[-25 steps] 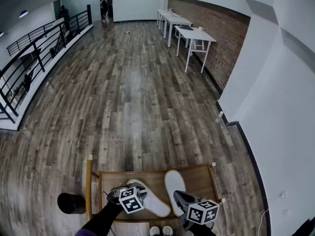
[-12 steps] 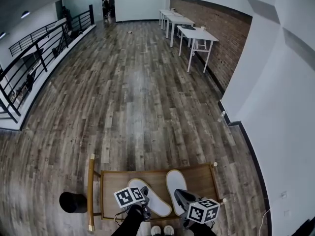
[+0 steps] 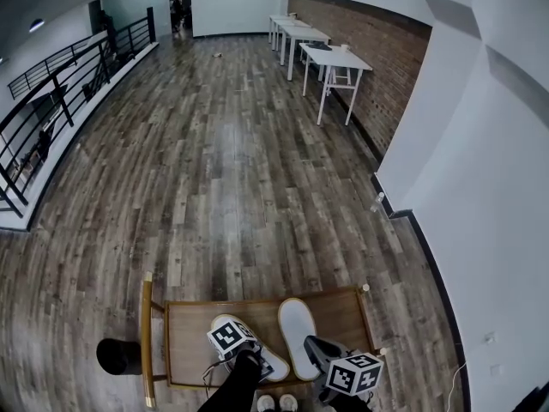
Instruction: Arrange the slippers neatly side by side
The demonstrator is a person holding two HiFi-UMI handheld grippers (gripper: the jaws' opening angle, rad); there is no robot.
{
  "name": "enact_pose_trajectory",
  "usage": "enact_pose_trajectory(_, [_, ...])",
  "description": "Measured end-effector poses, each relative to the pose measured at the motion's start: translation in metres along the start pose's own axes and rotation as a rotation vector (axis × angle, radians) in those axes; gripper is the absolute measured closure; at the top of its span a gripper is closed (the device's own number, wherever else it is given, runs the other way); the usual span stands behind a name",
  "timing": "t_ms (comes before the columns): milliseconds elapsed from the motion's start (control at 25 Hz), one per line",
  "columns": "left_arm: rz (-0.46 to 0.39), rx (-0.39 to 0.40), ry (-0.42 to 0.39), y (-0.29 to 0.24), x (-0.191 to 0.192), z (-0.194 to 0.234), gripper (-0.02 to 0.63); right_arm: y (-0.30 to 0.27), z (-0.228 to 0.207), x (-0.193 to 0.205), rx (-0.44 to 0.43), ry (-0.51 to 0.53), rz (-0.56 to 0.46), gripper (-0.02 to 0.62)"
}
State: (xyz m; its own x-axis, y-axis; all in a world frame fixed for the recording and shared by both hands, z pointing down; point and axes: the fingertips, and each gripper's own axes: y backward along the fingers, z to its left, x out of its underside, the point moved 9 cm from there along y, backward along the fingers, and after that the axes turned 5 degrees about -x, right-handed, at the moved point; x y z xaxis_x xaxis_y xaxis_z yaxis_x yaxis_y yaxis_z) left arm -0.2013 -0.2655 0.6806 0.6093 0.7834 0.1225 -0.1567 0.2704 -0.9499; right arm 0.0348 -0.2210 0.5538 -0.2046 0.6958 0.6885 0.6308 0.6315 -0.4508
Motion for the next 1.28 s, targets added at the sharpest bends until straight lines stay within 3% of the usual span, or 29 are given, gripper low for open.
enact_pose_trajectory(240, [0.02, -0.049, -0.068, 0.001, -0.001, 0.001, 0.425, 0.006, -0.005, -0.002, 0.016, -0.004, -0.009, 0.598])
enact_pose_trajectory(280, [0.012, -0.055, -0.078, -0.001, -0.002, 0.002, 0.47, 0.006, -0.005, -0.003, 0.016, -0.004, -0.009, 0.598])
enact_pose_trajectory(320, [0.006, -0.06, -0.097, -0.005, -0.003, 0.004, 0.558, 0.005, -0.005, -0.003, 0.015, -0.003, -0.01, 0.598])
enact_pose_trajectory(360, [0.007, -0.063, -0.123, -0.008, -0.003, 0.005, 0.589, 0.004, -0.004, -0.004, 0.012, -0.002, -0.011, 0.598])
enact_pose_trajectory(560, [0.026, -0.046, -0.208, 0.002, -0.002, 0.007, 0.595, -0.001, -0.001, -0.005, -0.005, 0.007, -0.008, 0.598])
enact_pose_trajectory(680, [0.013, -0.027, -0.317, 0.009, -0.006, 0.004, 0.595, -0.004, 0.002, -0.004, -0.013, 0.008, -0.005, 0.598])
enact_pose_trajectory(880, [0.034, 0.052, -0.565, 0.016, -0.015, -0.009, 0.595, -0.006, 0.004, -0.004, -0.022, 0.01, -0.005, 0.598])
enact_pose_trajectory(1040, [0.085, 0.131, -0.682, 0.019, -0.016, -0.025, 0.597, -0.004, 0.004, -0.004, -0.021, 0.008, -0.006, 0.598])
enact_pose_trajectory(1280, [0.16, 0.161, -0.88, 0.012, -0.014, -0.05, 0.597, -0.001, 0.003, -0.003, -0.013, 0.008, -0.008, 0.598])
